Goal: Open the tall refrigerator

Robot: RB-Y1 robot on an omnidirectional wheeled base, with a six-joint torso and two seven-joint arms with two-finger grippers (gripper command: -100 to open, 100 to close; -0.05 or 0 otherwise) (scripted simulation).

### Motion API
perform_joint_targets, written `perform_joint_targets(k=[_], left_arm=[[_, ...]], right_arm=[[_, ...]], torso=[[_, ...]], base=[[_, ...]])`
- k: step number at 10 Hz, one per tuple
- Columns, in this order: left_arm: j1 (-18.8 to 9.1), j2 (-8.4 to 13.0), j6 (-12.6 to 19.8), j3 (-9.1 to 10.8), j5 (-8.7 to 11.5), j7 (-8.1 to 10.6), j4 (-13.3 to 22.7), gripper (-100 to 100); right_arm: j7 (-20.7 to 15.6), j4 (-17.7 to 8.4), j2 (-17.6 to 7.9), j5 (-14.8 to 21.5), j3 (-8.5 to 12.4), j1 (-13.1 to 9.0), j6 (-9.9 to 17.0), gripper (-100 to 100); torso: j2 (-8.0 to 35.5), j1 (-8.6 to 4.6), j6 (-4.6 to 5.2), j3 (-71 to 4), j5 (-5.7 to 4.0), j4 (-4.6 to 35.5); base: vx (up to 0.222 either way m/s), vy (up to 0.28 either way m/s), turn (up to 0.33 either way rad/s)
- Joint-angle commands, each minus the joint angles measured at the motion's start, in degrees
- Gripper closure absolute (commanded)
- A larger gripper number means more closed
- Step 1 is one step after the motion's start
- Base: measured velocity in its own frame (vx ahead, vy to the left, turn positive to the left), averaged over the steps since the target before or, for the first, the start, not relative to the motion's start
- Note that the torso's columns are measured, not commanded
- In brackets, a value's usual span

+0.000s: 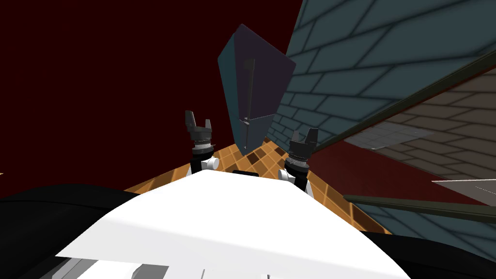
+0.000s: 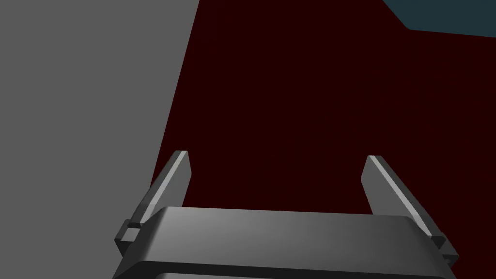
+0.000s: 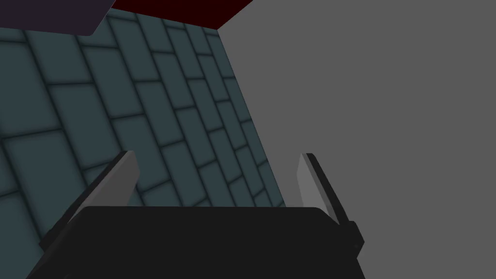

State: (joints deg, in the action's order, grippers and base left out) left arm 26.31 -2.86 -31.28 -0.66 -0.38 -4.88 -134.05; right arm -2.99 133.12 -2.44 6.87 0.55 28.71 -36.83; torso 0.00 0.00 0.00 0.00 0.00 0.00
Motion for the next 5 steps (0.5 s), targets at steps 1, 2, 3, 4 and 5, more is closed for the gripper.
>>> perform_joint_targets(k=[1,2,3,4,5], left_arm=[[0.0,0.0,0.0,0.0,0.0,0.0,0.0,0],[0.0,0.0,0.0,0.0,0.0,0.0,0.0,0],[0.0,0.0,0.0,0.0,0.0,0.0,-0.01,0],[0.0,0.0,0.0,0.0,0.0,0.0,-0.01,0],[0.0,0.0,0.0,0.0,0.0,0.0,-0.01,0]], right_arm=[[0.0,0.0,0.0,0.0,0.0,0.0,0.0,0],[0.0,0.0,0.0,0.0,0.0,0.0,0.0,0],[0.0,0.01,0.0,0.0,0.0,0.0,0.0,0],[0.0,0.01,0.0,0.0,0.0,0.0,0.0,0],[0.0,0.01,0.0,0.0,0.0,0.0,0.0,0]], torso=[[2.32,0.0,0.0,-4.67,0.0,2.35],[5.97,0.0,0.0,-12.0,0.0,6.0],[10.03,0.0,0.0,-20.14,0.0,10.06],[14.22,0.0,0.0,-28.5,0.0,14.24],[18.45,0.0,0.0,-36.92,0.0,18.46]], base=[[0.0,0.0,0.0],[0.0,0.0,0.0],[0.0,0.0,0.0],[0.0,0.0,0.0],[0.0,0.0,0.0]])
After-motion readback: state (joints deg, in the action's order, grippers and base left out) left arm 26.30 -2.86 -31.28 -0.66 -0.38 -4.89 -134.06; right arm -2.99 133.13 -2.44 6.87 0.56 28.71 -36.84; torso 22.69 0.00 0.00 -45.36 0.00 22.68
